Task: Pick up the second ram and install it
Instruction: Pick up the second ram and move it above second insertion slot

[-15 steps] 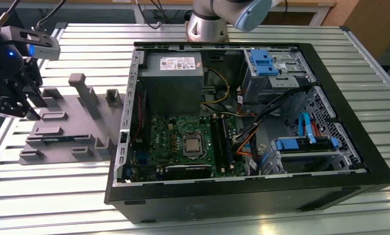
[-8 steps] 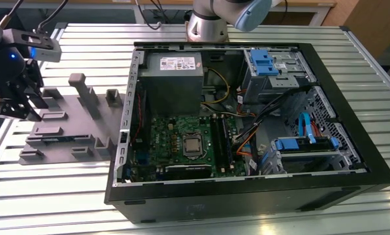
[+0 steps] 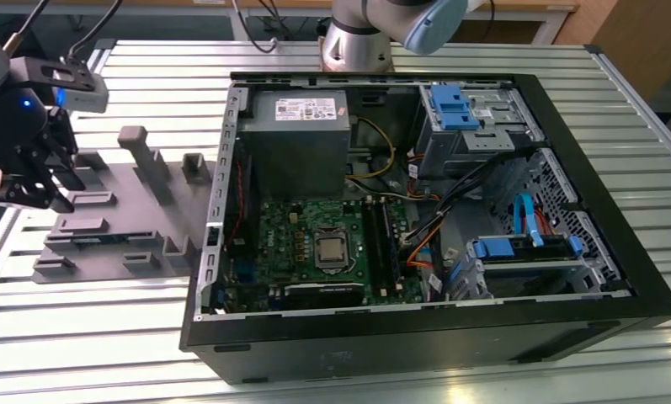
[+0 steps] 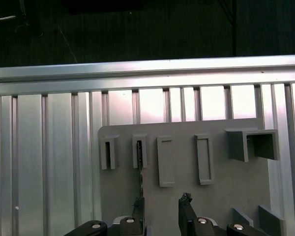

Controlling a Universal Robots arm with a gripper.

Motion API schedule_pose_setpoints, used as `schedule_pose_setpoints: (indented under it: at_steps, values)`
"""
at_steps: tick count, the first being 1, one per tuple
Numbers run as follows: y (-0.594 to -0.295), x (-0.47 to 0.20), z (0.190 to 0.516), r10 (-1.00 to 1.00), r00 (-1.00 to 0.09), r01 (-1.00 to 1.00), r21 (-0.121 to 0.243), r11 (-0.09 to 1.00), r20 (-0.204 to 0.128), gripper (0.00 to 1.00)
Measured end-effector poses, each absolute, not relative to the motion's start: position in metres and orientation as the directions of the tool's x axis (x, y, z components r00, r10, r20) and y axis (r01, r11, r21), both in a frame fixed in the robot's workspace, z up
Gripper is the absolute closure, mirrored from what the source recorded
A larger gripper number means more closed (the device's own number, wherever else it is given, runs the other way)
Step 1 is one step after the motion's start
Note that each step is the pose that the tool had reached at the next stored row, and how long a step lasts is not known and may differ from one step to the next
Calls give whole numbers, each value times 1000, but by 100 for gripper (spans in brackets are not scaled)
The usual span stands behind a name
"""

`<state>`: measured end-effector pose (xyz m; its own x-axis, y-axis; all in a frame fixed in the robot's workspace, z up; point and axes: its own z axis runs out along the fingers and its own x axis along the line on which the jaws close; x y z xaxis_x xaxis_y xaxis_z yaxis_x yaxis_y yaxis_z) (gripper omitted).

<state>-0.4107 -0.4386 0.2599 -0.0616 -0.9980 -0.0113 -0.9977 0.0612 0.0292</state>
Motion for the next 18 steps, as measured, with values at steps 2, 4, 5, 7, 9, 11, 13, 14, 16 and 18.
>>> schedule_pose_setpoints:
  at_steps: [2,4,5,7,9,11,13,14,16,18]
  values:
    - [-440,-411,258,-998,-61,-998,29,61,-11,59]
    - [-441,-411,257,-998,-62,-998,29,61,-11,59]
    - [-442,-411,256,-998,-62,-998,29,61,-11,59]
    - [-443,-411,255,-998,-62,-998,29,61,-11,59]
    - [-445,-411,254,-998,-62,-998,29,61,-11,59]
    - [-447,-411,253,-998,-62,-998,29,61,-11,59]
    - [-450,-411,251,-998,-62,-998,29,61,-11,59]
    - [-451,-411,250,-998,-62,-998,29,61,-11,59]
    - [-452,-411,248,-998,-62,-998,29,61,-11,59]
    - [-453,-411,246,-998,-62,-998,29,61,-11,59]
